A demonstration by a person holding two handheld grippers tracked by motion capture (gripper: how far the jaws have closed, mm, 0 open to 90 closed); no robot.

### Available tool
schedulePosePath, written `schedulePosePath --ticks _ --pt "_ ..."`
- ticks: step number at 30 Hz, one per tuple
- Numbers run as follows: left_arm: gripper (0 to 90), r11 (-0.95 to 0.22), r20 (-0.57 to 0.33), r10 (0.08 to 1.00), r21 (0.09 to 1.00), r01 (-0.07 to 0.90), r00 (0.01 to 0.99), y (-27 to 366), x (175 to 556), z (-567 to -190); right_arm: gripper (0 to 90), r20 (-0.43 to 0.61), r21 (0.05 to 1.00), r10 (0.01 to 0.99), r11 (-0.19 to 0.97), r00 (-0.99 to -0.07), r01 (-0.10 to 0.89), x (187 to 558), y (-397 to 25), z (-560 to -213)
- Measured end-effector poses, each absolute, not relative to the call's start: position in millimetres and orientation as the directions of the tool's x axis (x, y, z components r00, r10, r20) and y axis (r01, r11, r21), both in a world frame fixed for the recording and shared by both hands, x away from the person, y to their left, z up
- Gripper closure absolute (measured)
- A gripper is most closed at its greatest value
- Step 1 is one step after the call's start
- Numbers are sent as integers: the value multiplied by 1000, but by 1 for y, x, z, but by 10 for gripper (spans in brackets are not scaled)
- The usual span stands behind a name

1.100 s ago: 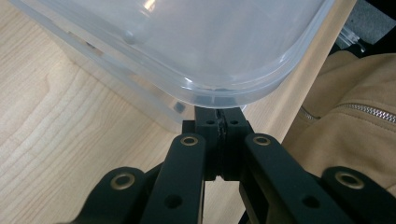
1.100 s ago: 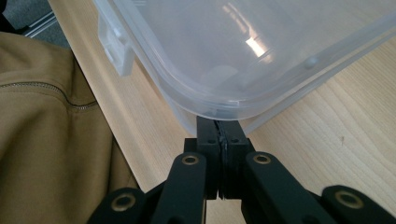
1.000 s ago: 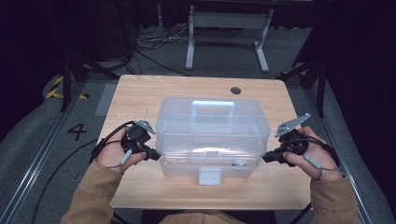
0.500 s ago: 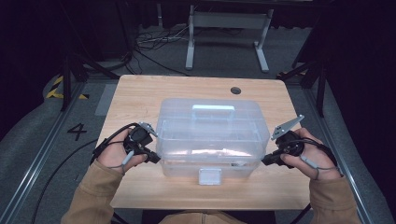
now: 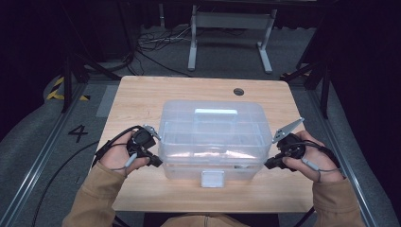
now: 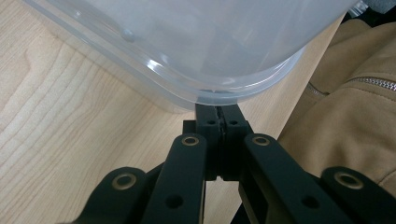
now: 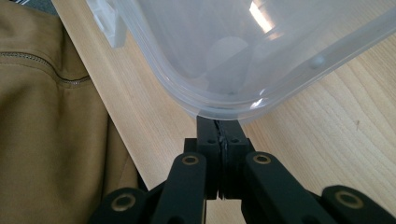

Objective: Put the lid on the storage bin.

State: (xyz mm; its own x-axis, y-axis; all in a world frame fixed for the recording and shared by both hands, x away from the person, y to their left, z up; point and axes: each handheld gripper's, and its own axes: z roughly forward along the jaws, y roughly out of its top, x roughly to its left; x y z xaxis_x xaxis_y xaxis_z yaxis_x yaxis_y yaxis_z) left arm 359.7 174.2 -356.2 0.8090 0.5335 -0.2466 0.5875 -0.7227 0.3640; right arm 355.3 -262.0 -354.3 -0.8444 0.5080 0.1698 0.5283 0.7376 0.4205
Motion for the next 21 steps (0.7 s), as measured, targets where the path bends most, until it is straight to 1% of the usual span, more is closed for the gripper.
schedulePosePath --ticks 3,7,10,13,21 --pt "895 -723 -250 536 356 591 806 175 359 -357 893 170 410 512 740 -842 533 355 -261 -355" --pt "894 -740 -249 541 315 595 804 178 359 -359 889 166 370 521 754 -837 543 355 -261 -359" --pt "892 -731 -264 542 322 602 798 180 360 -359 873 173 353 528 755 -832 553 356 -261 -362" --pt "892 -732 -271 537 320 601 799 180 360 -360 862 169 310 538 766 -826 563 356 -262 -365" --pt "865 -737 -275 533 314 599 800 179 360 -361 846 176 326 523 768 -834 551 355 -261 -364"
